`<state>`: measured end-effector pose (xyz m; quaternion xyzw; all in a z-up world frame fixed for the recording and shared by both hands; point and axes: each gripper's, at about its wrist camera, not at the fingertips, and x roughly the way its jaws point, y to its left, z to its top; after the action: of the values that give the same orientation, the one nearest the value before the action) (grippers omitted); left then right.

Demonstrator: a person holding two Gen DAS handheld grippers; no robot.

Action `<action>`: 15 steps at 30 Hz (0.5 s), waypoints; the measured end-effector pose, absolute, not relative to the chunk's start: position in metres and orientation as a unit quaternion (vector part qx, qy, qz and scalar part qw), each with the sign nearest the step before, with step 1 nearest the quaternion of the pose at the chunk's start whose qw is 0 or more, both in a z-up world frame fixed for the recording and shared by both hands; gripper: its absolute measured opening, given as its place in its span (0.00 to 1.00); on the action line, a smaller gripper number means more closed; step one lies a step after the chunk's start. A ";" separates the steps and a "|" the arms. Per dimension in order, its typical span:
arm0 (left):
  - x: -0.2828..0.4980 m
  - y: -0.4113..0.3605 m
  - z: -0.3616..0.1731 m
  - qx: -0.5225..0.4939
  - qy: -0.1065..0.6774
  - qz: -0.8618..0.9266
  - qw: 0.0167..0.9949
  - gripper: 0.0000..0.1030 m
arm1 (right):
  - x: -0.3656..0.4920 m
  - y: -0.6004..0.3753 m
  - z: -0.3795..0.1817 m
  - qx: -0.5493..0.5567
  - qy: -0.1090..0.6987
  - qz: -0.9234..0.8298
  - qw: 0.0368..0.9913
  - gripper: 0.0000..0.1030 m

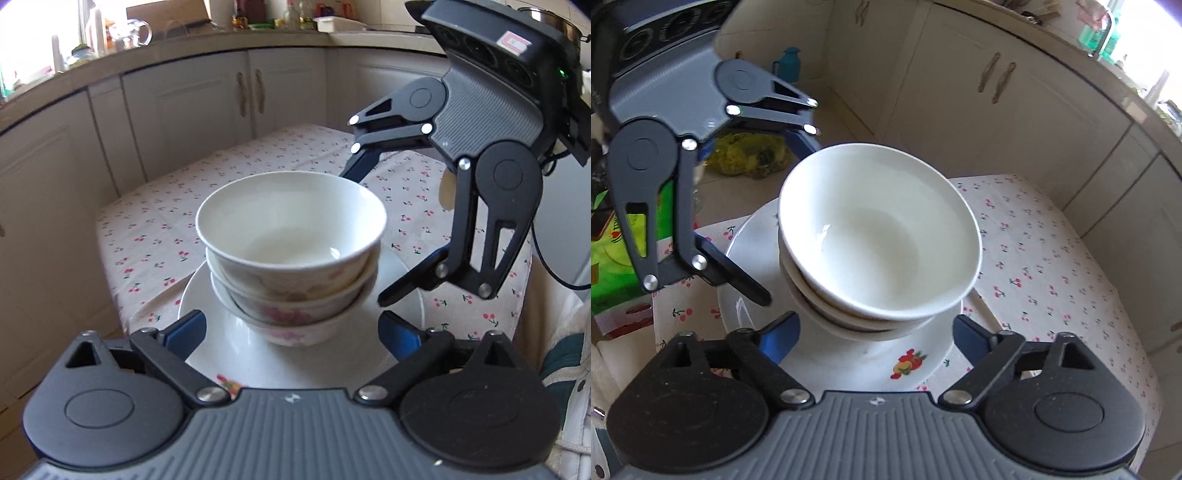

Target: Organize plates and bowls

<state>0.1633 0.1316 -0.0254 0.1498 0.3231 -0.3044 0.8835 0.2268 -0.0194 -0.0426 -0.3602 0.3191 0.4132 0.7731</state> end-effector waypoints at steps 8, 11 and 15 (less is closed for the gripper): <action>0.124 0.132 0.000 0.110 0.279 -0.238 0.924 0.99 | 0.204 -0.031 -0.029 -0.316 0.337 0.359 0.811 0.97; 0.109 0.128 0.012 0.096 0.256 -0.216 0.937 0.99 | 0.194 -0.038 -0.021 -0.294 0.340 0.339 0.826 0.98; 0.092 0.122 0.018 0.052 0.250 -0.197 0.947 0.99 | 0.176 -0.052 -0.014 -0.270 0.330 0.307 0.851 1.00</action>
<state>0.0925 0.1225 0.0184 0.0517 0.2505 -0.1968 0.9465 0.1757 -0.0517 -0.0138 -0.2697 0.3299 0.3073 0.8509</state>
